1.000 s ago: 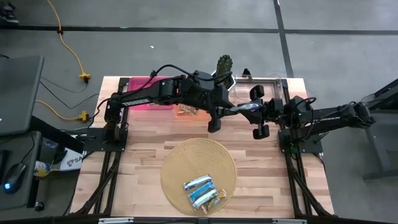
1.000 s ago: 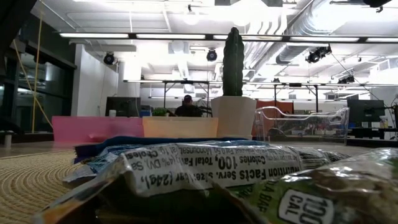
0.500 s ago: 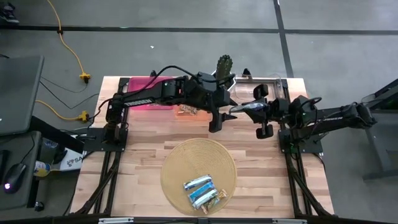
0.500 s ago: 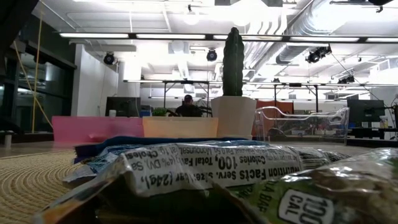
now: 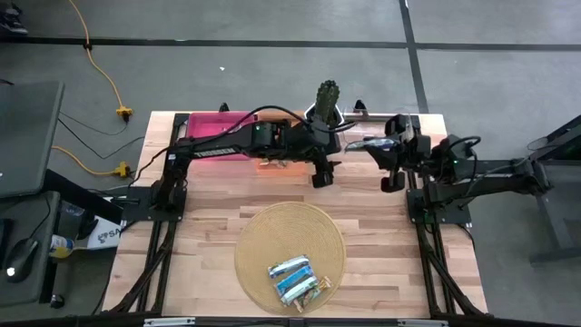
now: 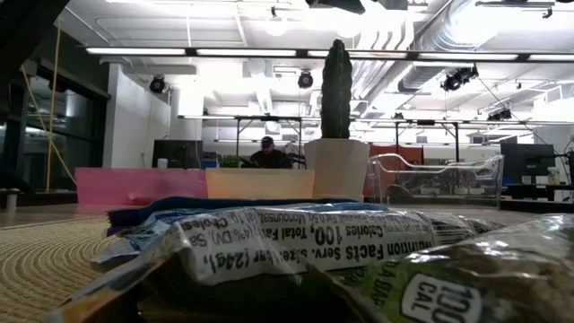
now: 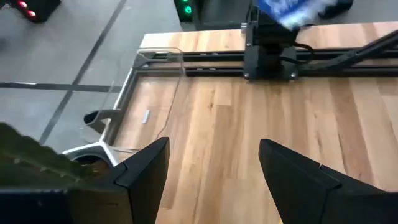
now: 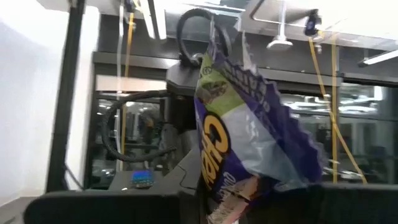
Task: Pick and place Granola Bars by type
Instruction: Put the blue granola bar into the transparent bin
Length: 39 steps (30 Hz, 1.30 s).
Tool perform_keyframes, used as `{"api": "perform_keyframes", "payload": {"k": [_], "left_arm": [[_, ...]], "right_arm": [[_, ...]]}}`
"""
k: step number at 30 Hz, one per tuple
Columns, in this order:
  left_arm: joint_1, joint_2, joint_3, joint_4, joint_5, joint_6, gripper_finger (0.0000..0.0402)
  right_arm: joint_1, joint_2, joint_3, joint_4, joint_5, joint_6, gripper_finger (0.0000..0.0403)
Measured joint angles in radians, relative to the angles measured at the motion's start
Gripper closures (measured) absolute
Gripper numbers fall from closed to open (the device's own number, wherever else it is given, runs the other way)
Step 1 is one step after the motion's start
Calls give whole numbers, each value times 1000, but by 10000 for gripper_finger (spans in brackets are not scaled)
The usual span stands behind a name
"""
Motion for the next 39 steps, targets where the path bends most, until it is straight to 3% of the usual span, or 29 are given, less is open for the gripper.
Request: {"api": "perform_keyframes", "payload": {"k": [5,14,33,39], "left_arm": [[30,-69,0,-50,34,-8,156],[150,-203,2,-190,189,-61,156],[293,-431,-2,-285,396,25,157],[298,-582,-184,-212,425,43,157]], "right_arm": [[-26,-58,0,-90,41,-17,346],[-89,-135,0,-273,103,-31,346],[-255,-148,0,-446,347,82,346],[-341,-147,0,-502,382,146,346]]}}
